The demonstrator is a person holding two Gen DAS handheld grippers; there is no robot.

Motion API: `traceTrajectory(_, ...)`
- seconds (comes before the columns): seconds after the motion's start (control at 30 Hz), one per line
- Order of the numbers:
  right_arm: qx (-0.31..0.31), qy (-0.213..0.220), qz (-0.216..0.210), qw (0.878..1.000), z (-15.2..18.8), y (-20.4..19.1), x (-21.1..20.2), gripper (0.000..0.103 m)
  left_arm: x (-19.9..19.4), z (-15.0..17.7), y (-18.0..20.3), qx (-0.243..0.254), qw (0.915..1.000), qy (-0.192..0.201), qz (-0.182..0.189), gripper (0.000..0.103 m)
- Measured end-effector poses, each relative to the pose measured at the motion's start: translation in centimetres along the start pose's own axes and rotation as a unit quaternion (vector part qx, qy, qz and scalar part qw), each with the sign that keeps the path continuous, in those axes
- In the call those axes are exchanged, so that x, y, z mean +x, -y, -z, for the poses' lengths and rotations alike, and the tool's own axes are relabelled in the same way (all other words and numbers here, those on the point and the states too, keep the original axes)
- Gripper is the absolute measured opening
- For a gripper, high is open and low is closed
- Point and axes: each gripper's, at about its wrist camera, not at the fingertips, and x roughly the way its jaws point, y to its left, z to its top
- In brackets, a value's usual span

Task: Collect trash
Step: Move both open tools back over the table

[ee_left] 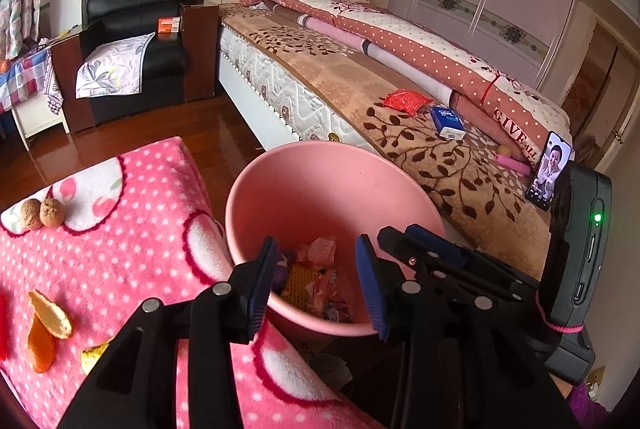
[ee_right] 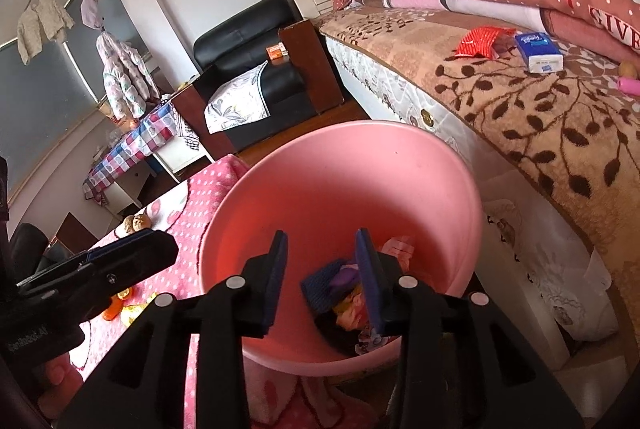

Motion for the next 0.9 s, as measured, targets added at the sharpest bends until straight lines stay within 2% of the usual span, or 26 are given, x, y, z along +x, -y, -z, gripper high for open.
traceTrajectory(0.57, -0.048, 0.009, -0.019, 0.999, 1.7, -4.5, -3.4, 0.036, -6.2, 3.6, -3.4, -0.026, 0.9991, 0.018, -0.028, 0.042)
traceTrajectory(0.9, -0.051, 0.003, -0.036, 0.998, 2.8, -6.5, -4.8, 0.036, -9.4, 5.7, -4.9, -0.036, 0.9979, 0.031, -0.044, 0.044)
